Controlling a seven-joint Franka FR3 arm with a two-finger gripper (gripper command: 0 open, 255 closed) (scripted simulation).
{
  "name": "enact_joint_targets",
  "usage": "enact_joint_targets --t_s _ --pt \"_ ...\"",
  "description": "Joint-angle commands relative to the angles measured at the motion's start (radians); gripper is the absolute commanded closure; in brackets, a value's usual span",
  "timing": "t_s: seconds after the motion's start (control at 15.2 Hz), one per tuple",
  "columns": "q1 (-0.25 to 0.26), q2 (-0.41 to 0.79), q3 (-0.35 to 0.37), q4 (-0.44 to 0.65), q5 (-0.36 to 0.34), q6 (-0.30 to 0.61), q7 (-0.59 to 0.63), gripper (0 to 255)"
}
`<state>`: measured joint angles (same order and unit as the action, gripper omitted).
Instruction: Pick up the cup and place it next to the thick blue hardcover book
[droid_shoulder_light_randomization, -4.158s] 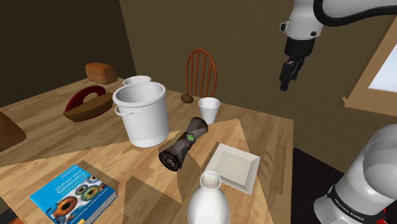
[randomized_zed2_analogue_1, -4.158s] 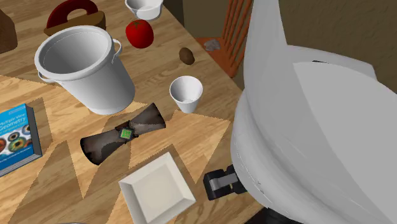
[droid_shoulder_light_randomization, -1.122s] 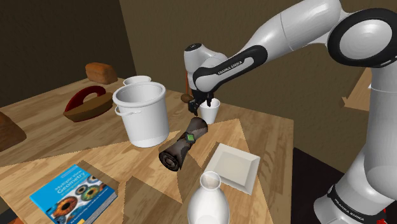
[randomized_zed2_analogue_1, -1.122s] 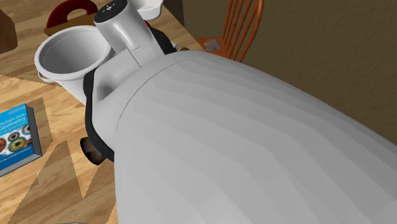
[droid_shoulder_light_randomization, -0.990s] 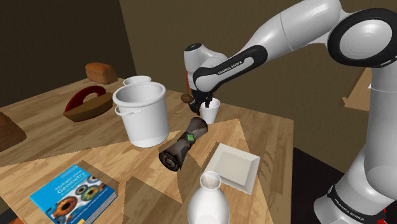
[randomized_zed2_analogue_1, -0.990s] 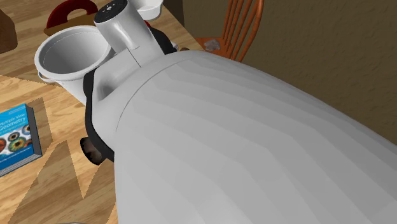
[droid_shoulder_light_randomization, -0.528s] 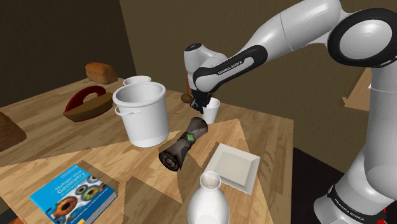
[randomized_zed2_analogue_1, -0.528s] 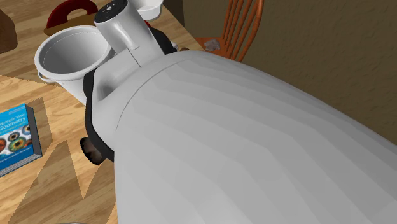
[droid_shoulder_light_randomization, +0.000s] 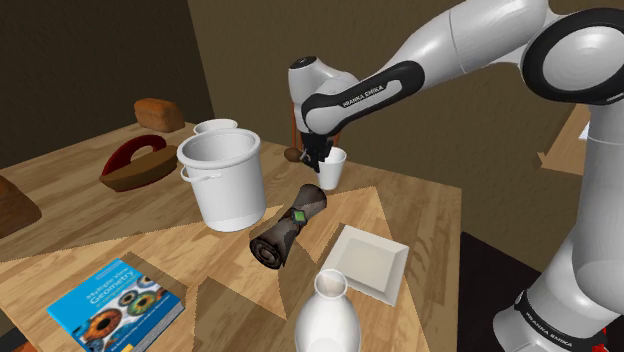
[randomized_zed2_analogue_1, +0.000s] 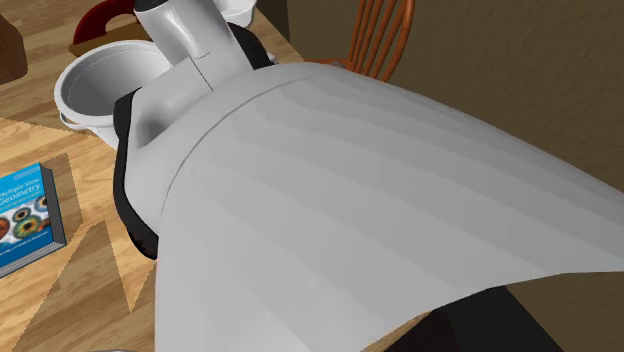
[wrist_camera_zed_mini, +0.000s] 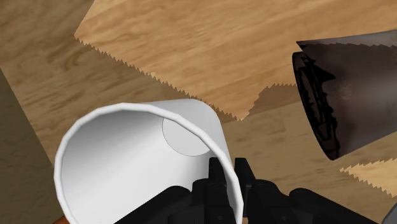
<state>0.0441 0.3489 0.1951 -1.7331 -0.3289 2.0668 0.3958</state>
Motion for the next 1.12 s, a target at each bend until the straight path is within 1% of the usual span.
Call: enact_joint_targets --t_s 0.0,1.06 --pt "-0.001 -0.012 0.002 0.012 0.006 -0.022 -0.008 255" --pt "0.002 -0.062 0.011 0.156 0.037 -0.209 -0.059 255"
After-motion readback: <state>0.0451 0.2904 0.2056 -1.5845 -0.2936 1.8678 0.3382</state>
